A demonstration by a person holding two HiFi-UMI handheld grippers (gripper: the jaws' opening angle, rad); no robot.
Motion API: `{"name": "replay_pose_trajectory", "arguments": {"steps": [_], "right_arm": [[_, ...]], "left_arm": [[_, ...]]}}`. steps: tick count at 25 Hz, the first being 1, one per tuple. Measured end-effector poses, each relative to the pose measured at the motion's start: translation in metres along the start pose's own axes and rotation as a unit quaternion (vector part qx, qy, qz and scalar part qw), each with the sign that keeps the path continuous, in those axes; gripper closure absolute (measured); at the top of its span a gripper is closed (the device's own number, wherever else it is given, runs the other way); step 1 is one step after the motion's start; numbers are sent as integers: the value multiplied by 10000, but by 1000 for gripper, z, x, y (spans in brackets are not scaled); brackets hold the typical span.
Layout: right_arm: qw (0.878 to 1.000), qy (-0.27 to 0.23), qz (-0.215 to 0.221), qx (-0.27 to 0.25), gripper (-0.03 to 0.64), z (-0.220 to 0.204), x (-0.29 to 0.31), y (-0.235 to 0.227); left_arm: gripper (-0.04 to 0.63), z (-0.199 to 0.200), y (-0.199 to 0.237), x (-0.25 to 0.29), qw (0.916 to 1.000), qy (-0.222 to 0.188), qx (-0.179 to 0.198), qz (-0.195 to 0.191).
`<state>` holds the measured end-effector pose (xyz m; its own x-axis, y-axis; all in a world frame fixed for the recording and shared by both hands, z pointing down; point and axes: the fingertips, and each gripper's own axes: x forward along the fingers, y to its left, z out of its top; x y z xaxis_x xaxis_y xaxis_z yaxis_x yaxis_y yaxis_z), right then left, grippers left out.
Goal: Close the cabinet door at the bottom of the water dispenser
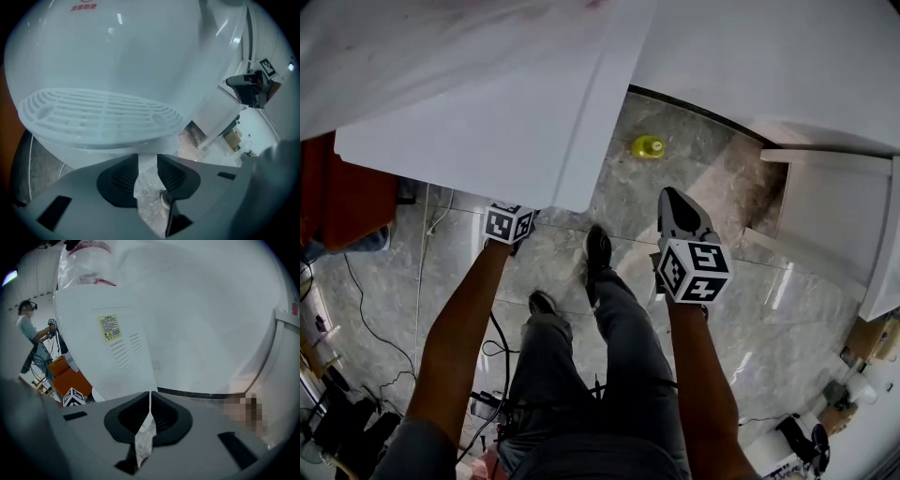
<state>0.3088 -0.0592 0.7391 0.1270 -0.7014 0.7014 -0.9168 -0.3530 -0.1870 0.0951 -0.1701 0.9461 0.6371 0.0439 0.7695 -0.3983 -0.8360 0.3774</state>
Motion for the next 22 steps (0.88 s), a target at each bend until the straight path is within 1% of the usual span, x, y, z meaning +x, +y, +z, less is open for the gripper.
{"name": "replay_pose_trajectory", "arguments": {"steps": [5, 9, 12, 17, 22], "right_arm": [[10000, 1, -5, -36, 595, 3, 3, -4], [10000, 19, 15, -56, 595, 4, 4, -5], [10000, 50, 33, -62, 595, 2, 5, -5], [9999, 104, 90, -95, 595, 5, 4, 1], [9995, 118, 238, -156, 595, 21, -5, 21]], "left_arm": [[465, 2, 3, 10, 9999, -28, -25, 131], [457, 18, 2, 8, 9994, -195, 69, 263], [449, 17, 1, 9, 9995, -170, 64, 274], [446, 4, -8, 3, 9996, 6, -206, 179], [446, 0, -24, -30, 9991, 51, -408, 99]]}}
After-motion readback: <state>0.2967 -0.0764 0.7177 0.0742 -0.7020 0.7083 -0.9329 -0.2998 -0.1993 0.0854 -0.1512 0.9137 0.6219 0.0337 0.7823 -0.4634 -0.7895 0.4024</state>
